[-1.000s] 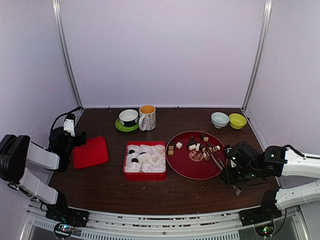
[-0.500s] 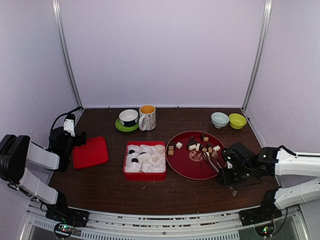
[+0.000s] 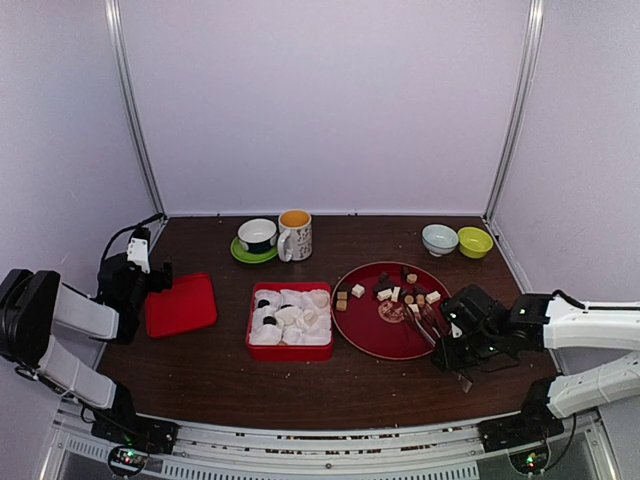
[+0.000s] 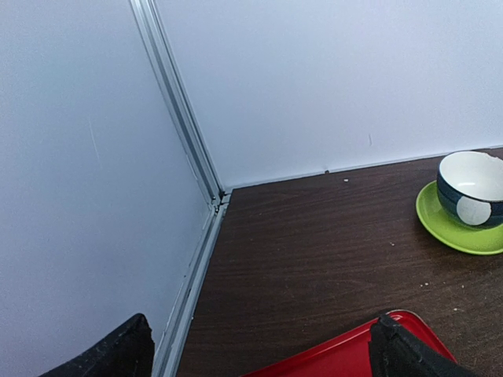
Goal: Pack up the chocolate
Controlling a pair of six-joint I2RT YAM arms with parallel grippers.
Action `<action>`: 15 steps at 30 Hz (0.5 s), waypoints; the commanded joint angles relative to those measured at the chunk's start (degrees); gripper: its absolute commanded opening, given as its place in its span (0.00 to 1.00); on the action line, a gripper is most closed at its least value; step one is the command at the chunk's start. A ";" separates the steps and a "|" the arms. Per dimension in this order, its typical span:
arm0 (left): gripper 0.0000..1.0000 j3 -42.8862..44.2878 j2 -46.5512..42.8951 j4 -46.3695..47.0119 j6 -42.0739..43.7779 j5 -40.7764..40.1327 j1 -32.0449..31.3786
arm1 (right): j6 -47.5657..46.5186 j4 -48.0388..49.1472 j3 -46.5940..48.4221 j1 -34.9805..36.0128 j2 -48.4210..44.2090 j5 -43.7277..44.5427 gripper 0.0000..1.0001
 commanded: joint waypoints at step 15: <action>0.98 -0.27 0.31 3.78 -0.22 0.70 0.36 | -0.73 0.45 0.33 -0.60 -0.30 -0.02 0.29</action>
